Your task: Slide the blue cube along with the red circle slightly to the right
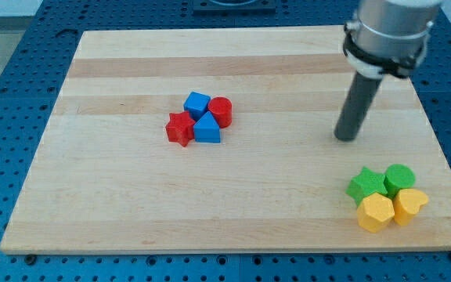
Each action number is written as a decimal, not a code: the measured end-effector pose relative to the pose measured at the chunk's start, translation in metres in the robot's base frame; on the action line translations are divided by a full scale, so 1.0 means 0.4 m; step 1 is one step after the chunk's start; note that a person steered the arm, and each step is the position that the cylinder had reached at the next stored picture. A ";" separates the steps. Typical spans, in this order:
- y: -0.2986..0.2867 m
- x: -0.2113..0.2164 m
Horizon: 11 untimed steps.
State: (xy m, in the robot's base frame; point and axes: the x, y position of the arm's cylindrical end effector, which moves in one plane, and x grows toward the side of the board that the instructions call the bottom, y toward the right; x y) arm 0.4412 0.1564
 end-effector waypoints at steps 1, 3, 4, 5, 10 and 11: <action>-0.111 -0.085; -0.481 -0.171; -0.619 -0.212; -0.787 -0.197; -0.389 -0.083; -0.364 -0.086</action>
